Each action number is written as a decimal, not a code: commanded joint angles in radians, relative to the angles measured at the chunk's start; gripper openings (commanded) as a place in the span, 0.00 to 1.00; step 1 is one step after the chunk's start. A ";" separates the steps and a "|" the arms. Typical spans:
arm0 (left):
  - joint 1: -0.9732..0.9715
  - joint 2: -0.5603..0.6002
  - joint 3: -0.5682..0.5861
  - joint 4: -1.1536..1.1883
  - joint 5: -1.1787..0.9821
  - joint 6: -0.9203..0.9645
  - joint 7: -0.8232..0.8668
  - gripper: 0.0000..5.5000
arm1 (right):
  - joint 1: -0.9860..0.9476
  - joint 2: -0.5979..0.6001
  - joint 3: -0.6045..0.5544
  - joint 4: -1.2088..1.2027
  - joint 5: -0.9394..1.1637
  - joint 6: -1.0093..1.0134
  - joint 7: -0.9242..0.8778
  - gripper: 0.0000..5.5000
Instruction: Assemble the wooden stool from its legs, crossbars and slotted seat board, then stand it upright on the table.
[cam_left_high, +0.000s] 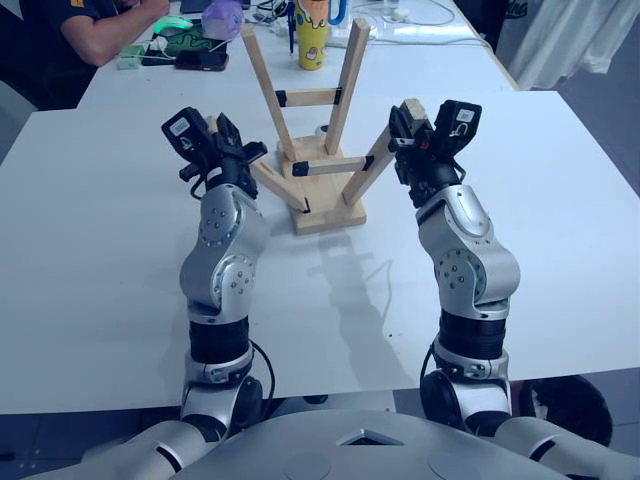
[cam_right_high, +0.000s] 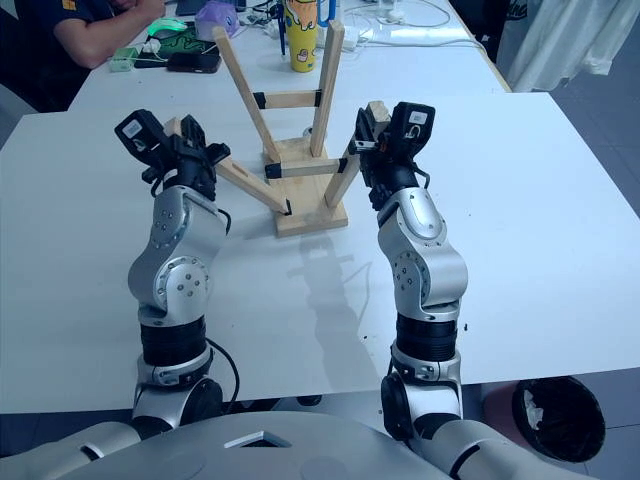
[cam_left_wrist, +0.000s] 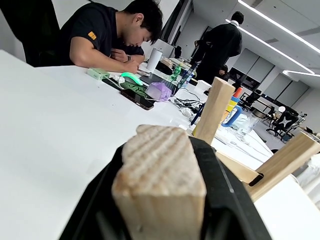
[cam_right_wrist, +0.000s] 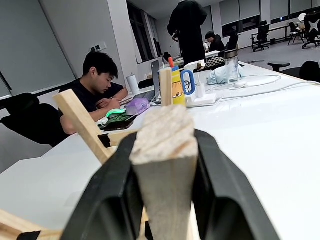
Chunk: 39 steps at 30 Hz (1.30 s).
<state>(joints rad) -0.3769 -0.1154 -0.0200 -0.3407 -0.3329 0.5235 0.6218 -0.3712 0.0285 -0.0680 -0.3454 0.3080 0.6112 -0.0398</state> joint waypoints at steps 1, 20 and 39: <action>0.092 -0.004 -0.046 0.083 0.087 0.180 0.018 0.19 | 0.030 0.018 0.014 -0.039 -0.016 -0.001 -0.025 0.19; 0.142 0.091 -0.173 -0.028 0.230 0.315 -0.162 0.19 | 0.128 0.104 0.045 -0.131 -0.022 0.043 -0.087 0.19; 0.101 0.164 -0.225 -0.037 0.276 0.375 -0.290 0.19 | 0.125 0.103 0.134 -0.179 -0.013 0.111 -0.146 0.19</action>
<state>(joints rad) -0.3590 -0.0318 -0.2171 -0.4819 -0.1151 0.7100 0.3876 -0.2642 0.0831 0.0310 -0.5133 0.2789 0.6643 -0.1854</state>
